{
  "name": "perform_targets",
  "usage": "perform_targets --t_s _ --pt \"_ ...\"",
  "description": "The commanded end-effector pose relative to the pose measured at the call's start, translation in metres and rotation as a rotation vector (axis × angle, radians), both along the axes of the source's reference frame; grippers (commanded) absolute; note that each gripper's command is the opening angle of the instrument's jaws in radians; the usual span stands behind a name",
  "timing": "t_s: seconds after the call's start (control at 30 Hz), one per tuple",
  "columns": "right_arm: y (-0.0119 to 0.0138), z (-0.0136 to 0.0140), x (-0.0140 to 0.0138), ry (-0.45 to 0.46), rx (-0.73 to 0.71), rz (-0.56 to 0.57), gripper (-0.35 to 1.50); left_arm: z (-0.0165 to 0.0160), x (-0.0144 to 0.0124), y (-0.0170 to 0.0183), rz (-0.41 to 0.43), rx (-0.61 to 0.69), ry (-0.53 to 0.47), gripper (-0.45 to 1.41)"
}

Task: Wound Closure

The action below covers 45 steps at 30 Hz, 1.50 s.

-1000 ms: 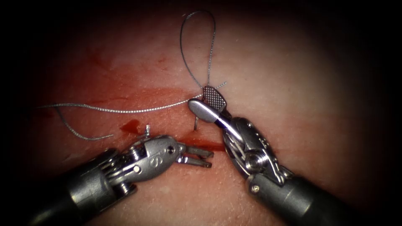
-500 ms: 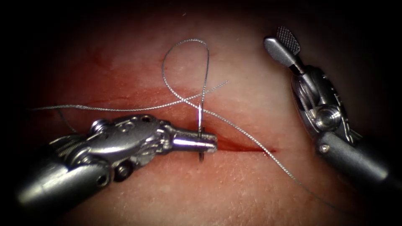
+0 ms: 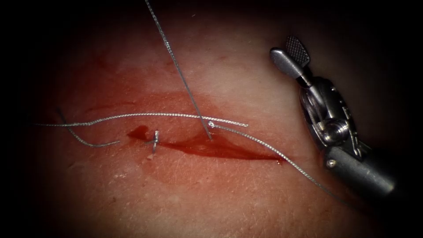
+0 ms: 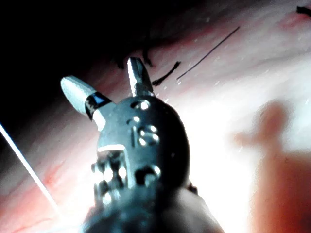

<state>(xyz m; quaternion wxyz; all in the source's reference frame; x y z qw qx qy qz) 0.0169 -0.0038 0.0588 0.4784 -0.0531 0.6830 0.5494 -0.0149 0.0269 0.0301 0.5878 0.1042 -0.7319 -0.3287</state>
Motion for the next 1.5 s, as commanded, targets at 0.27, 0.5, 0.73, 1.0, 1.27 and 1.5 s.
perform_targets --t_s 0.27,0.5,0.73,1.0,1.27,1.5 --pt "-0.0017 0.0014 0.0059 0.013 -0.035 -0.064 1.06 -0.0102 0.0022 0.0037 -0.025 -0.034 0.004 -0.45" --pt "-0.0008 0.0010 0.0042 0.014 -0.022 -0.058 0.73 -0.0114 0.0030 0.0033 -0.052 -0.065 -0.020 -0.45" --pt "-0.0017 0.0022 0.0081 0.042 -0.055 -0.144 -0.08 -0.0142 0.0038 0.0024 -0.051 -0.059 -0.025 -0.45" --pt "-0.0019 0.0026 0.0119 0.112 -0.031 -0.298 -0.35 -0.0150 0.0036 0.0020 -0.042 -0.064 -0.040 -0.45" --pt "-0.0032 0.0024 0.0134 0.169 0.002 -0.488 -0.35 -0.0148 0.0029 0.0024 -0.045 -0.064 -0.041 -0.45" --pt "-0.0087 -0.0001 0.0107 0.196 0.143 -0.607 -0.35 -0.0142 0.0029 0.0029 -0.052 -0.058 -0.030 -0.45"
